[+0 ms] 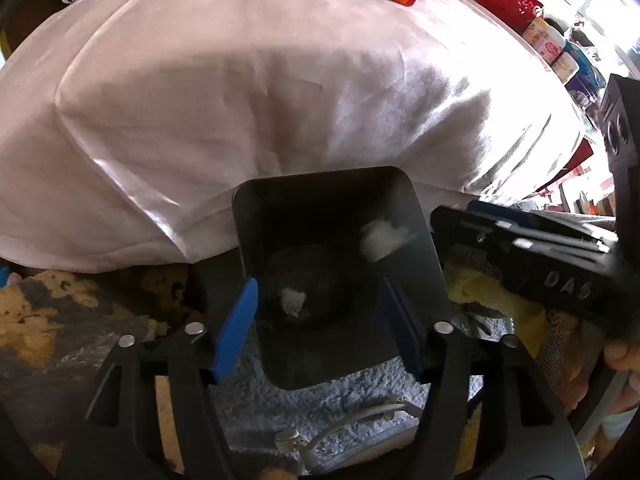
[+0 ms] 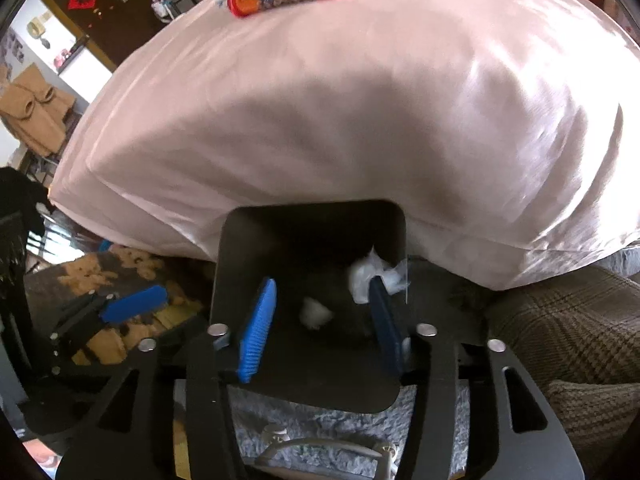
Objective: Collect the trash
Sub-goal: 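Carry both items down to the black bin and open both tools, then grasp the crumpled foil with the right tool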
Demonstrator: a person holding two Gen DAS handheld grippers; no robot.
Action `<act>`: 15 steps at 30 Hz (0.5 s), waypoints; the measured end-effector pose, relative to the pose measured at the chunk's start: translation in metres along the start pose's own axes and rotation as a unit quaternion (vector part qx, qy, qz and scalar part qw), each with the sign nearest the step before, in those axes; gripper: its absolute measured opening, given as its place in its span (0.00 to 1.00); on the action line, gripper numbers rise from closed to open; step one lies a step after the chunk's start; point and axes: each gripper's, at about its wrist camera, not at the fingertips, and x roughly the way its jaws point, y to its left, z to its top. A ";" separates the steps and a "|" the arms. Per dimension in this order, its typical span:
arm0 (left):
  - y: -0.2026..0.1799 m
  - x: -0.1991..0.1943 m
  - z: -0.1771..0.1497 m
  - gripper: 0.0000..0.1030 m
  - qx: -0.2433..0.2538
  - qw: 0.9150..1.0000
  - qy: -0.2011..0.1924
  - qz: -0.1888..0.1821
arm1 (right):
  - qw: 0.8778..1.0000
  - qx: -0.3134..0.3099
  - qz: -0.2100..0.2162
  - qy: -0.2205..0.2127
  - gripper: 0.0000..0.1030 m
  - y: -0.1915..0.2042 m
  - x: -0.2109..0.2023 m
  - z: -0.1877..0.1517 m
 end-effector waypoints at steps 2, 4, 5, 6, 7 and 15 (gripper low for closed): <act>0.000 -0.005 0.001 0.67 0.002 1.000 -0.005 0.003 | 1.000 0.001 -0.001 -0.011 0.62 -0.002 -0.010 0.004; 0.000 -0.012 0.003 0.74 0.002 1.000 -0.015 0.009 | 1.000 0.006 -0.009 -0.028 0.71 -0.005 -0.022 0.009; -0.001 -0.017 0.005 0.77 0.002 1.000 -0.022 0.008 | 0.999 0.010 -0.012 -0.040 0.78 -0.007 -0.029 0.011; -0.002 -0.023 0.007 0.77 0.002 0.999 -0.031 0.003 | 0.998 0.015 -0.014 -0.053 0.84 -0.009 -0.037 0.014; -0.002 -0.028 0.009 0.78 0.002 0.999 -0.039 -0.001 | 0.998 0.019 -0.017 -0.061 0.88 -0.011 -0.043 0.017; -0.009 -0.077 0.030 0.90 0.039 0.992 -0.116 0.032 | 0.989 0.015 -0.036 -0.144 0.95 -0.018 -0.093 0.048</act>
